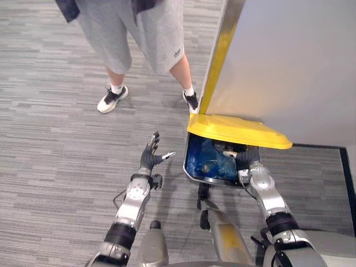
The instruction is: Gather rubbish on tea table into small bin, then transfer packed bag to large trash can.
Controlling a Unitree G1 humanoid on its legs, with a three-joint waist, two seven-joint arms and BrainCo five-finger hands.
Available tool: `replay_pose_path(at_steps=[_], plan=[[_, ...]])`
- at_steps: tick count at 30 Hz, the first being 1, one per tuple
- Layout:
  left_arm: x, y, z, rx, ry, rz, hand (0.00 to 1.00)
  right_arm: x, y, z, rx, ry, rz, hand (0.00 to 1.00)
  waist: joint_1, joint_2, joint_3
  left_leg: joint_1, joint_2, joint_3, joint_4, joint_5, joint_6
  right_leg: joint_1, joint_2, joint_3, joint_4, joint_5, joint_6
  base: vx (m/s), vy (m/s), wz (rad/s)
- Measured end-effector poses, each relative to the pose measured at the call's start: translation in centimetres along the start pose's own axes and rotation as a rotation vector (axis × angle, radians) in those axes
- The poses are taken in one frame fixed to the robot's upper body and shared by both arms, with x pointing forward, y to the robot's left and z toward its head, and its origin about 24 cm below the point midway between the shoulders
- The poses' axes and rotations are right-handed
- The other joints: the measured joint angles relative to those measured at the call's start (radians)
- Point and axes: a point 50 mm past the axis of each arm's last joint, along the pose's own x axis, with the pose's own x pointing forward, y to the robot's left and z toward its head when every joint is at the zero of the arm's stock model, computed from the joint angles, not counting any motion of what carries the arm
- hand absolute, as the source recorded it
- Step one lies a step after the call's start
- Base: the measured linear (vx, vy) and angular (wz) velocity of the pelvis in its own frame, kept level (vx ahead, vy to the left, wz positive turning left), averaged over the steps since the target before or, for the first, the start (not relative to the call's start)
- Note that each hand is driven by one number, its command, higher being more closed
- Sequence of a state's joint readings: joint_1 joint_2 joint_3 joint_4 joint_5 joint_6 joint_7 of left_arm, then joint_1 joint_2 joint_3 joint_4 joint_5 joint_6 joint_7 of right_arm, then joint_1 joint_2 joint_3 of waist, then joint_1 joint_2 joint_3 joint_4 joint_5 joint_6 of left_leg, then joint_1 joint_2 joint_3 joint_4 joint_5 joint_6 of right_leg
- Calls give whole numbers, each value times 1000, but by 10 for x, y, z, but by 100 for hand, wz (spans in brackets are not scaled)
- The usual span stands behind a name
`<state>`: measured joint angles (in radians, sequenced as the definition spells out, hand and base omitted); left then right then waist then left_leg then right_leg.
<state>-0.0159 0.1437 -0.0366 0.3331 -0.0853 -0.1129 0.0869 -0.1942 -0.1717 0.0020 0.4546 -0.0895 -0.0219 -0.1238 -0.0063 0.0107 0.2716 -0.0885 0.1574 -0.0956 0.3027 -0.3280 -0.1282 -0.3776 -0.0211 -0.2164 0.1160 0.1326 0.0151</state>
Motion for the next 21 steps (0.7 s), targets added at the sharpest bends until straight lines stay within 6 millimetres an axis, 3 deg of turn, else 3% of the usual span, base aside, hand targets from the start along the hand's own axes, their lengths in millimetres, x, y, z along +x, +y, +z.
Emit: replay_pose_path(at_steps=[4,7,11,14,17,18,19,20,21], plan=[[-15,24,-41,47,180,89,0,-9,-12,-18,22,61,-36,0,11,1,-27,25,1,0,-27,22,-9,10,-6,0,3,-3,3,13,-30,1],[-22,30,-59,97,271,101,0,-14,-17,-28,35,95,-59,0,13,-1,-34,50,-2,-11,-50,39,-12,32,-16,-13,5,-7,4,16,-17,13],[-38,42,-80,125,369,138,0,-21,-14,-38,44,131,-54,0,16,-11,-54,88,-5,-9,-58,42,-11,54,-20,-11,27,-23,13,-3,-9,1],[-56,52,-96,128,444,174,0,-25,-6,-47,62,167,-40,0,23,-36,-59,113,-21,20,-31,32,-1,64,-26,24,45,-23,20,-55,5,-24],[-67,54,-107,130,494,182,0,-31,-1,-56,70,206,-32,0,22,-49,-51,109,-37,43,37,4,12,75,-33,50,46,-2,51,-130,57,-28],[-68,54,-108,130,500,182,0,-39,-1,-66,68,239,-34,0,17,-66,-47,89,-56,49,88,-6,21,74,-49,56,42,0,58,-210,101,-12],[-68,53,-108,126,501,183,0,-43,-2,-71,65,256,-36,0,18,-67,-46,75,-51,67,100,-6,31,75,-50,49,27,-28,99,-286,78,-22],[-68,49,-108,112,496,182,0,-49,0,-77,67,281,-31,0,30,-51,-36,52,-31,94,95,10,40,8,-60,37,159,-99,68,-257,57,-30],[-68,50,-108,112,498,190,0,-50,3,-80,74,294,-27,0,29,-56,-33,45,-29,104,101,16,41,-42,-75,37,313,-133,14,-233,37,-35]])
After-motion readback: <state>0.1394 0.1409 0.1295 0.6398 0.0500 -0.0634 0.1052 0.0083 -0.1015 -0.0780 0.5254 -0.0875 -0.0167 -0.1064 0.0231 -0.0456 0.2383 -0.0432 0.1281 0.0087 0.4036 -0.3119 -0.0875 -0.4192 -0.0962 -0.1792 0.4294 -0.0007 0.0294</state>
